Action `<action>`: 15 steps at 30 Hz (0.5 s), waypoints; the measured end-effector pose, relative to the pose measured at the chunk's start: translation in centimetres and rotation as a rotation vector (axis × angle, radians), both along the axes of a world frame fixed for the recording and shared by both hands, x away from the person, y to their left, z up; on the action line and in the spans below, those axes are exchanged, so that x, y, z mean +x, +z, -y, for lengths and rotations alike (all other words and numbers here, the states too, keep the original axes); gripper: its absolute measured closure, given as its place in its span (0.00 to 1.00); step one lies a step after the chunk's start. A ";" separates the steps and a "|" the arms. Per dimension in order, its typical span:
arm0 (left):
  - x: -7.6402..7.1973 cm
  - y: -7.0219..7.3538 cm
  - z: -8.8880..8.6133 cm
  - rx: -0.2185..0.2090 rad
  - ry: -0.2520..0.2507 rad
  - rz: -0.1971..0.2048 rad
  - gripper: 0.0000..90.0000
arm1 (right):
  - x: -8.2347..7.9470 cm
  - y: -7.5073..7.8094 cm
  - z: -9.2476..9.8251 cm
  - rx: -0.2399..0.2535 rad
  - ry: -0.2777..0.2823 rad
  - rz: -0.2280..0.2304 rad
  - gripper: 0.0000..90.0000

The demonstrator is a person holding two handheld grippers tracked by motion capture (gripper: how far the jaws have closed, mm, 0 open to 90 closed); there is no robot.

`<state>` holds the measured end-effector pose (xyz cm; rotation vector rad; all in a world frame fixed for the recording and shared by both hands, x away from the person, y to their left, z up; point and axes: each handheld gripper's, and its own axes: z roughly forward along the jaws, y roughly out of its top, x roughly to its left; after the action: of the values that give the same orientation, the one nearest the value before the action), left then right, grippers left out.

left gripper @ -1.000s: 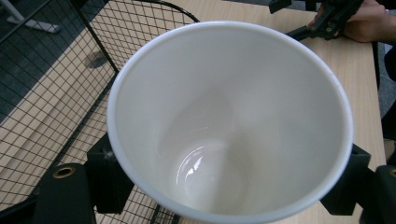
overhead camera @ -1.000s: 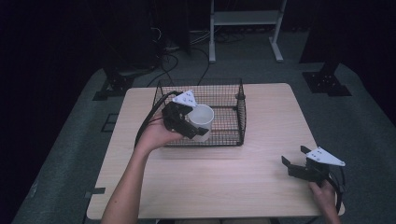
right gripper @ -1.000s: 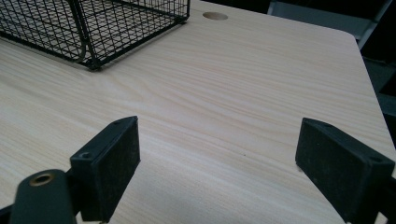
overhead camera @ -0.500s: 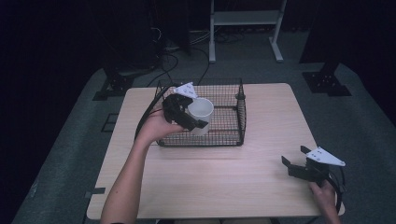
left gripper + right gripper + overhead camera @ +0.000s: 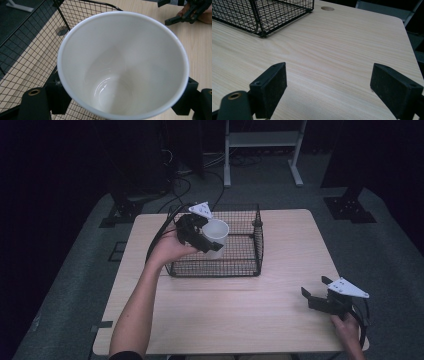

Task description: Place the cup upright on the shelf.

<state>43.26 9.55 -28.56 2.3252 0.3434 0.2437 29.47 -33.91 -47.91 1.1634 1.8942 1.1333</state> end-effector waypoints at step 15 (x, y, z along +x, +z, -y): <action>2.4 -0.3 1.1 0.019 0.021 -0.014 0.23 | 0.0 0.0 0.1 0.003 0.001 -0.001 0.15</action>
<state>45.66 8.49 -28.83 2.3437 0.3746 0.2425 29.48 -33.97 -47.90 1.1654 1.8947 1.1367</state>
